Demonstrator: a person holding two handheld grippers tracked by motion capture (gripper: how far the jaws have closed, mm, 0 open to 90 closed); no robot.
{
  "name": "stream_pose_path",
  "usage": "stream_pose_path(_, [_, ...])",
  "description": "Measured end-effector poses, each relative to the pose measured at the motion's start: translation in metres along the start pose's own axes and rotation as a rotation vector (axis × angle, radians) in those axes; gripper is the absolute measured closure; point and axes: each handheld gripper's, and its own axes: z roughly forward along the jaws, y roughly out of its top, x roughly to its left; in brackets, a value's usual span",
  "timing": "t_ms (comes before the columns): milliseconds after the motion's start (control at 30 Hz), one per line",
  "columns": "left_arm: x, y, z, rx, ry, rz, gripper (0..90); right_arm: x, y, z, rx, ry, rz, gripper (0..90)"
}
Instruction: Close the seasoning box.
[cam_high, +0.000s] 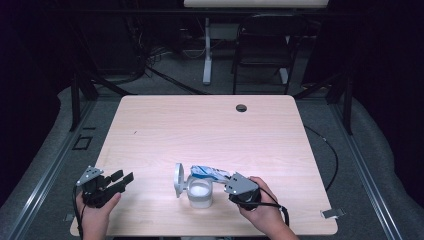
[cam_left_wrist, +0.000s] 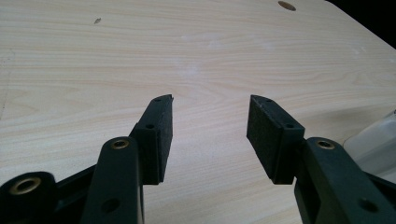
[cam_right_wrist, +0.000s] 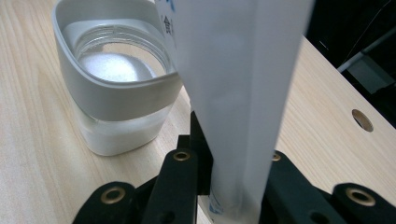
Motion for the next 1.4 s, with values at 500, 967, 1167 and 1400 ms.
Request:
stream_pose_path(500, [0.000, 0.000, 0.000, -0.003, 0.001, -0.001, 51.2, -0.007, -0.006, 0.003, -0.020, -0.002, 0.086, 83.3])
stream_pose_path(967, [0.000, 0.000, 0.000, -0.003, 0.001, 0.001, 51.2, -0.017, -0.015, 0.005, -0.035, -0.022, 0.194, 83.3])
stream_pose_path(1167, [0.000, 0.000, 0.000, -0.004, 0.000, 0.001, 51.2, -0.022, -0.020, 0.005, -0.041, -0.031, 0.241, 83.3])
stream_pose_path(1400, [0.000, 0.000, 0.000, 0.002, -0.001, 0.002, 51.1, -0.028, -0.025, 0.005, -0.044, -0.037, 0.274, 83.3])
